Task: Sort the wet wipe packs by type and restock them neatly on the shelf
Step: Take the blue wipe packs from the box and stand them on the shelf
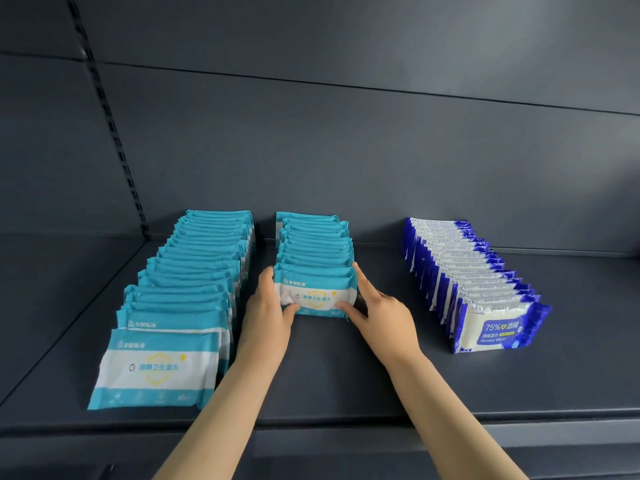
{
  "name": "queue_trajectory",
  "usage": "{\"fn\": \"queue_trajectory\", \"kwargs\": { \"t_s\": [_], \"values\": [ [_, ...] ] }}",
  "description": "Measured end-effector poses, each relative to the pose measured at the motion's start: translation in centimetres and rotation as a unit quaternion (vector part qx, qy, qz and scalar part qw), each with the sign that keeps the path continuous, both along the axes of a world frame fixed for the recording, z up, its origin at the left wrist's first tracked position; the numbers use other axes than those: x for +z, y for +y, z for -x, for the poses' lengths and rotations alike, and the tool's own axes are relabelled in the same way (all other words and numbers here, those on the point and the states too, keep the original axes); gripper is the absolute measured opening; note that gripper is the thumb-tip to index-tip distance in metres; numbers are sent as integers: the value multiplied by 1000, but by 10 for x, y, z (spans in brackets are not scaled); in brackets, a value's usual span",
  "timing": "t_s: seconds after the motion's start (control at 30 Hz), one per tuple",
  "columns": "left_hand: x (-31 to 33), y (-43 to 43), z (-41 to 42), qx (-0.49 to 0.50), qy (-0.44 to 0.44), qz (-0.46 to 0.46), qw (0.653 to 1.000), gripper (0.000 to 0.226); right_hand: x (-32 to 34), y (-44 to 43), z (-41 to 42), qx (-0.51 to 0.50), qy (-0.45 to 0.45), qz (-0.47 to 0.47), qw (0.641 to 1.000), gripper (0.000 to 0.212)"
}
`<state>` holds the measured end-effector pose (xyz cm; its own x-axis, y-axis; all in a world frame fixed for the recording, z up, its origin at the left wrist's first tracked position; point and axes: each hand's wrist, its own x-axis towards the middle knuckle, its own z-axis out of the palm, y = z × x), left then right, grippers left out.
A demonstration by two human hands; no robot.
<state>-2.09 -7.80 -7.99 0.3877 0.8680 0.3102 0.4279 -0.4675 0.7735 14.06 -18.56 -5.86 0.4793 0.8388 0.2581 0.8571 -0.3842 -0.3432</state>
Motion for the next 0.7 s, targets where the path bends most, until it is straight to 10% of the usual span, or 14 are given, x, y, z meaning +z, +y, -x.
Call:
{"fn": "queue_trajectory", "kwargs": {
  "t_s": [0.7],
  "values": [
    [31,-30,14,-12,108,-121,987,88,-3,-24,1,19,150,-96,984,83]
  ]
}}
